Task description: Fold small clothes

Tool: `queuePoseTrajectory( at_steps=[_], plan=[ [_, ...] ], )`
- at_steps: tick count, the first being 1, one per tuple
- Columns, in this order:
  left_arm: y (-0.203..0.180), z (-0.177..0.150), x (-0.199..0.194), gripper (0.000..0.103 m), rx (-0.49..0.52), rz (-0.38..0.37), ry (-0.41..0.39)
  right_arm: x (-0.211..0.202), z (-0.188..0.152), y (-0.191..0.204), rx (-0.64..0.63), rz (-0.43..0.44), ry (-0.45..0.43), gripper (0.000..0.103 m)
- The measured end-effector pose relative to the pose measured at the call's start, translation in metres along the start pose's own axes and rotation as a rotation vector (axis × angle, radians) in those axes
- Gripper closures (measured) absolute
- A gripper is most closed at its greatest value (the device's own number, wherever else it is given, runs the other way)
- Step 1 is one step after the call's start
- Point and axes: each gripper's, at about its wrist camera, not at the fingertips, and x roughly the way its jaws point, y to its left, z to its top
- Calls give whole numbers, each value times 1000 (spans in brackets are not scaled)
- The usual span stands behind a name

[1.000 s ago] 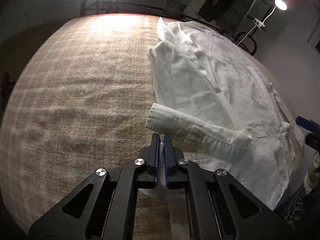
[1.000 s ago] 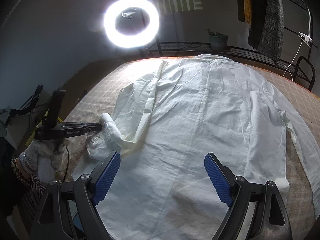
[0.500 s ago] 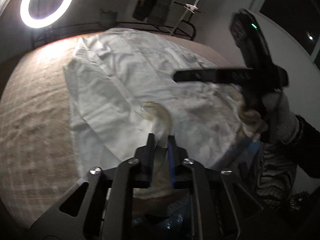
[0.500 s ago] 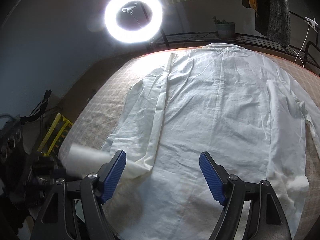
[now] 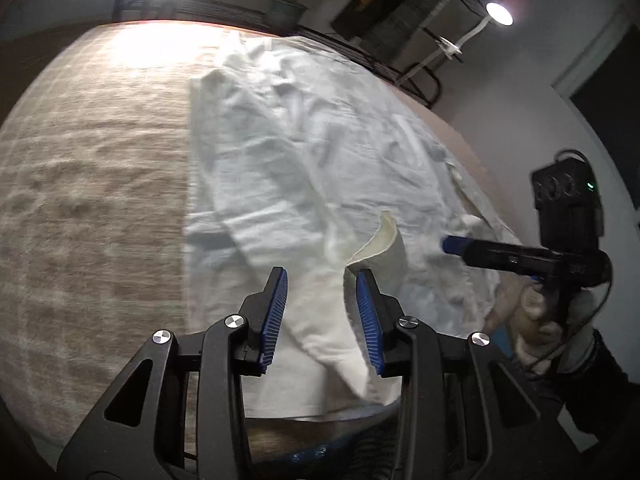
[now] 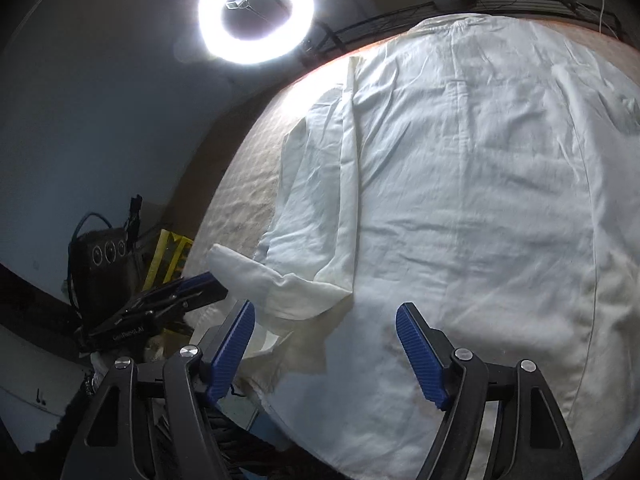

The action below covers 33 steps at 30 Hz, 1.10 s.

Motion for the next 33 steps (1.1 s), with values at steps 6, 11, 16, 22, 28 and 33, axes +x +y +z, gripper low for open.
queuePoseTrajectory(
  at_steps=[6, 11, 16, 22, 28, 33],
  plan=[
    [-56, -30, -3, 65, 162, -96, 77, -15, 1, -8, 2, -55, -31, 26],
    [-25, -10, -9, 62, 63, 37, 29, -11, -8, -7, -13, -48, 4, 26],
    [37, 14, 26, 62, -137, 145, 93, 7, -21, 0, -30, -33, 72, 26],
    [48, 19, 52, 95, -172, 93, 110, 39, -33, -1, -21, -13, 172, 32],
    [34, 38, 47, 103, -141, 121, 53, 66, -40, 1, 57, 114, 249, 91],
    [35, 58, 20, 103, -116, 157, -4, 53, -27, 19, 64, 227, 187, 98]
  ],
)
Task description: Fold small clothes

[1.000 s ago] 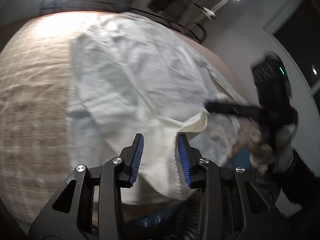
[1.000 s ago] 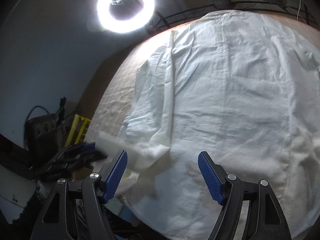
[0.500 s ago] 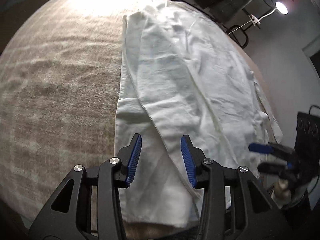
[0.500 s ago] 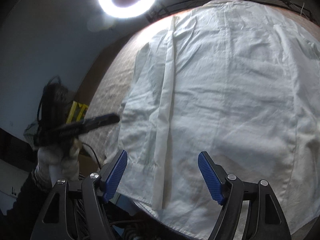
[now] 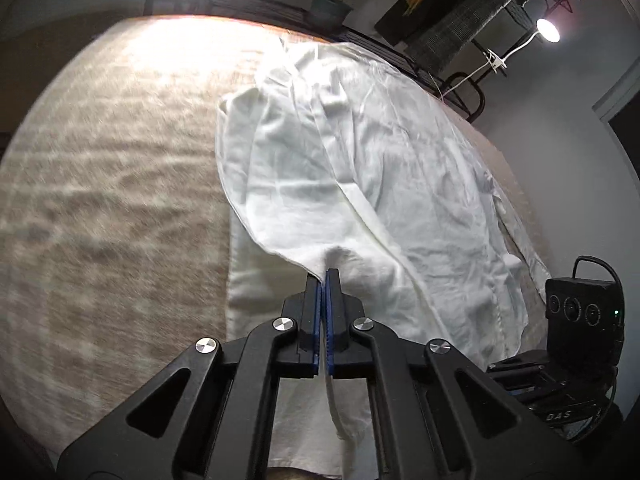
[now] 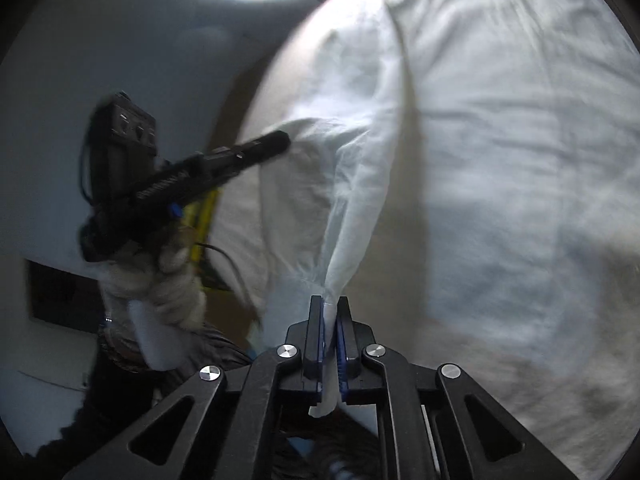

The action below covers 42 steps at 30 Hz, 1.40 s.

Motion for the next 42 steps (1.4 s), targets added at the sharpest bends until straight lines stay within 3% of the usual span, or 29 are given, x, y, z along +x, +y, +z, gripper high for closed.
queuePoseTrajectory(
  at_steps=[5, 6, 8, 9, 10, 12, 13, 16, 18, 22, 25, 29, 35, 38, 42],
  plan=[
    [14, 4, -5, 103, -21, 60, -32, 14, 2, 4, -23, -19, 20, 101],
    [17, 1, -3, 99, -18, 68, -21, 20, 1, 1, -16, -38, 37, 101],
    [23, -9, -2, 75, -17, 105, -13, 30, 0, -5, -12, -95, 67, 101],
    [26, -17, -4, 69, -16, 121, -18, 34, -2, -7, -17, -115, 81, 101],
    [28, -24, -7, 63, -20, 129, -27, 37, -3, -8, -17, -118, 99, 99],
    [33, -44, -16, 63, -44, 149, -42, 37, -4, -4, -30, -129, 117, 97],
    [36, -54, -19, 61, -66, 155, -42, 37, -5, -1, -51, -150, 120, 93],
    [41, -85, -28, 56, -131, 114, -54, 24, -11, 13, -115, -221, 88, 68],
    [42, -103, -30, 49, -165, 91, -56, 7, -8, 25, -155, -237, 36, 68],
    [38, -119, -24, 41, -195, 106, -58, -14, 16, 48, -219, -263, -60, 57],
    [40, -119, -23, 41, -209, 138, -81, -20, 38, 68, -268, -275, -87, 56],
    [44, -120, -20, 41, -248, 108, -99, -12, 78, 108, -369, -344, -91, 45],
    [27, -129, -15, 41, -208, 78, -114, 64, 140, 135, -419, -436, 19, 46],
    [29, -130, -14, 41, -223, 72, -131, 102, 164, 131, -433, -548, 47, 46],
    [33, -133, -16, 41, -232, 45, -134, 137, 194, 114, -375, -607, 85, 47]
  ],
)
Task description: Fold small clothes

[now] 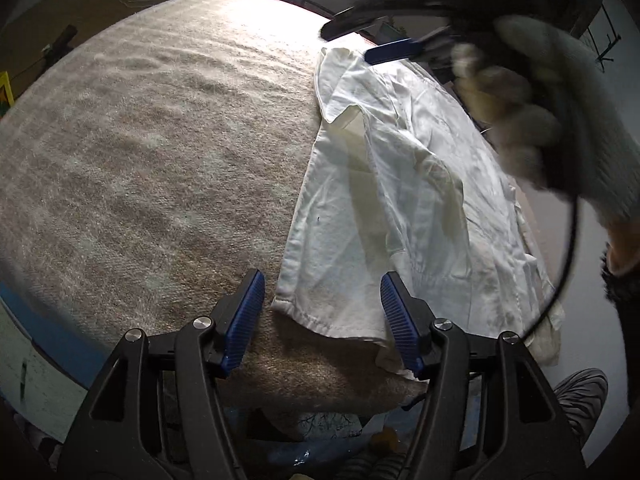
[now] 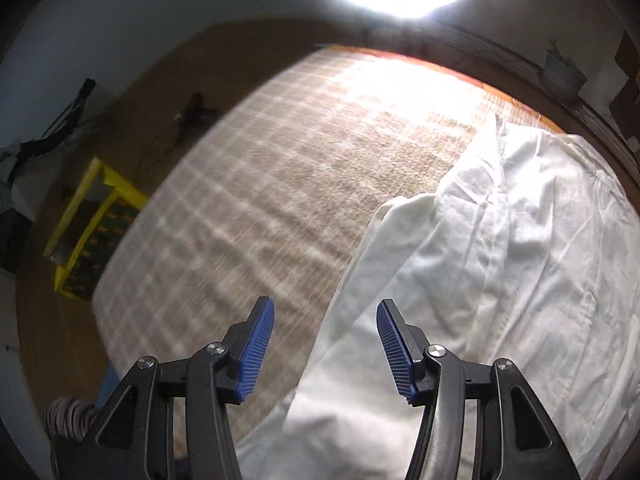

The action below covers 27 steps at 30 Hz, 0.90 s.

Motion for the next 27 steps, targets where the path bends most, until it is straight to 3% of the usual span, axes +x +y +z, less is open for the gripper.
queuePoseTrajectory(
  at_steps=[3, 6, 8, 10, 13, 15, 17, 22, 27],
  plan=[
    [-3, 0, 1, 41, 24, -3, 2, 26, 10, -1, -11, -77, 29, 49],
    [-3, 0, 1, 41, 29, -13, 6, 44, 18, -1, -34, -141, 62, 60],
    [-2, -1, 1, 41, 25, -22, 7, 53, 19, -2, -51, -173, 83, 87],
    [-2, -1, 1, 41, 27, -29, 8, 54, 22, -3, -66, -173, 70, 103],
    [-1, -2, -1, 41, 22, -57, 13, 39, 33, -12, -51, -175, 6, 103],
    [-3, -3, -3, 41, 25, -69, 13, 29, 41, -28, 23, -142, -31, 103],
    [-3, -3, -5, 41, 23, -79, 7, 31, 45, -39, 73, -75, -15, 103],
    [11, 0, -18, 41, -68, -146, -20, 40, 38, -43, 66, -101, -15, 103],
    [5, 1, -6, 41, -50, -101, 11, 36, 40, -45, 104, -34, -37, 103]
  ],
)
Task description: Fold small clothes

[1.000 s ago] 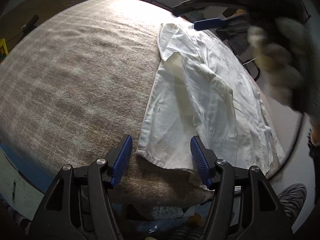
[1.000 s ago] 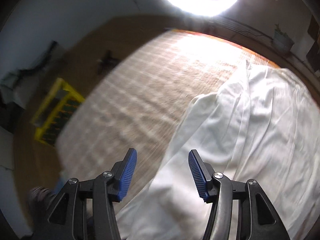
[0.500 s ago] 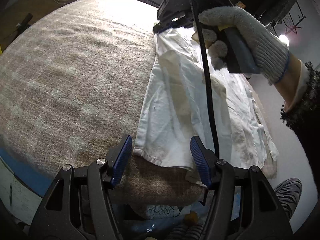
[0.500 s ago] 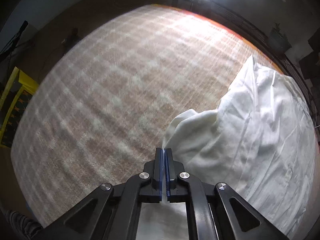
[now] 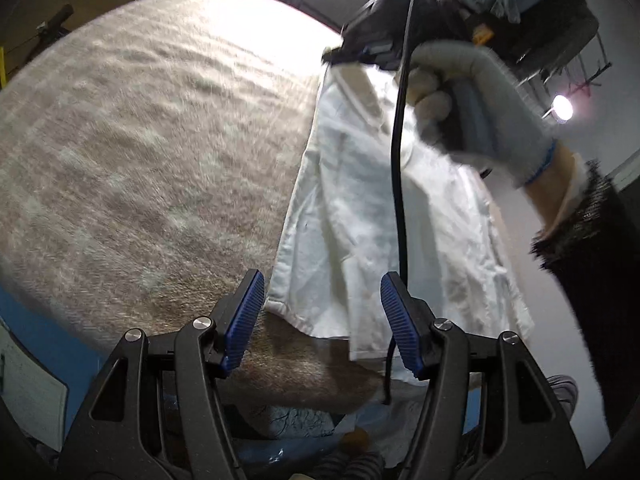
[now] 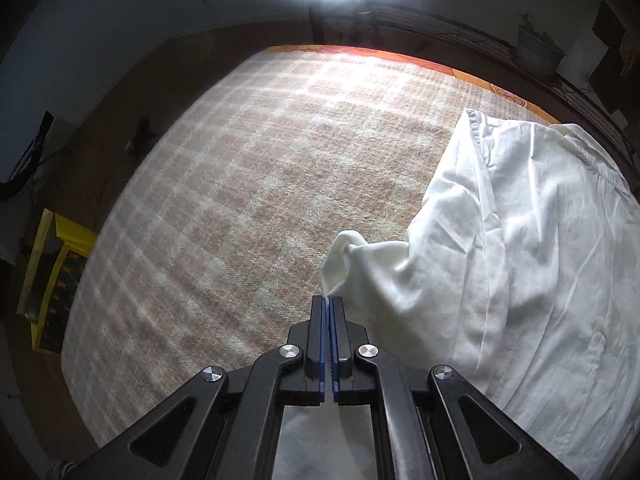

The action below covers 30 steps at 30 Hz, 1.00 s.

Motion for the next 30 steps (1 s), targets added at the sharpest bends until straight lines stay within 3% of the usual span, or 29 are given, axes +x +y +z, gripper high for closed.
queuePoseTrajectory(
  at_steps=[3, 4, 5, 6, 7, 9, 16, 21, 30],
  plan=[
    [-10, -4, 8, 41, 64, 38, 11, -14, 0, -2, -9, 23, -20, 103],
    [-15, -5, 10, 45, 96, 63, 10, -18, 0, -5, -2, 38, -24, 103],
    [-19, -6, 11, 62, 121, 84, 6, -23, 0, -9, 9, 57, -28, 103],
    [-20, -7, 12, 74, 126, 80, 14, -29, 0, -14, 21, 76, -37, 103],
    [-22, -8, 16, 93, 124, 59, 35, -35, -1, -17, 28, 84, -42, 103],
    [-25, -9, 13, 97, 141, 59, 22, -45, -2, -26, 51, 116, -56, 103],
    [-70, -13, 0, 99, 246, 22, -38, -77, -13, -69, 98, 169, -117, 103],
    [-123, -24, 6, 100, 416, 39, -51, -96, -31, -116, 176, 211, -164, 103],
    [-174, -46, 41, 100, 585, 56, 25, -94, -76, -192, 302, 223, -182, 103]
  ],
)
